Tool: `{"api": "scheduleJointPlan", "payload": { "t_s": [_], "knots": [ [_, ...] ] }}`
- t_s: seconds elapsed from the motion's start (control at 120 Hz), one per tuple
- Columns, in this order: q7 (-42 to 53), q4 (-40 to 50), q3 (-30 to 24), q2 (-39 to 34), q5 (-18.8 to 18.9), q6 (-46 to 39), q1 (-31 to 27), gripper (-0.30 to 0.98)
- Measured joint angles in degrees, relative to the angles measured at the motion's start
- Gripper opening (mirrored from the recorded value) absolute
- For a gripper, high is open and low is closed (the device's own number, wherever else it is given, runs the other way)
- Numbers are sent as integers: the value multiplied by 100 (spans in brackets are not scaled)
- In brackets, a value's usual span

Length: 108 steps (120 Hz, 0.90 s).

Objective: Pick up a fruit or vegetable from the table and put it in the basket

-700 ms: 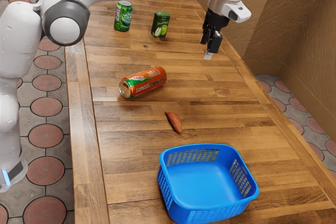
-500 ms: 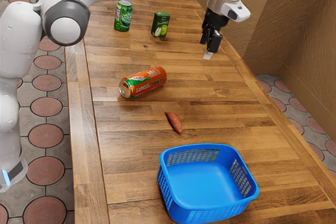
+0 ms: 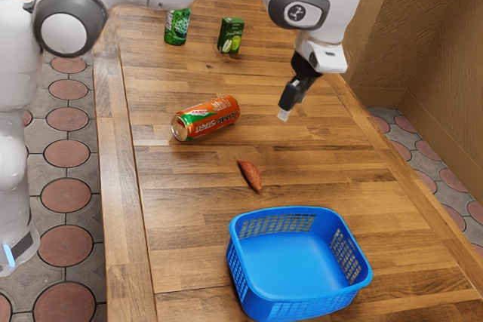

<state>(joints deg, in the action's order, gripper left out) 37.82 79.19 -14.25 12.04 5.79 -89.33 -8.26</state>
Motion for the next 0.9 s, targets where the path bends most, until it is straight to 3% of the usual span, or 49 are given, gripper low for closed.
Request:
{"api": "scheduleJointPlan", "payload": {
  "t_s": [0.133, 0.342, 0.567, 0.9],
  "knots": [
    [584, 1220, 39, -351, -83, -712, -15, 69],
    [1226, 2263, 29, -388, -187, -1823, -21, 69],
    [1648, 3314, -31, -1000, -261, -2581, 11, 69],
    [1988, 3571, -26, -607, -296, -3322, -34, 69]
  ]
}}
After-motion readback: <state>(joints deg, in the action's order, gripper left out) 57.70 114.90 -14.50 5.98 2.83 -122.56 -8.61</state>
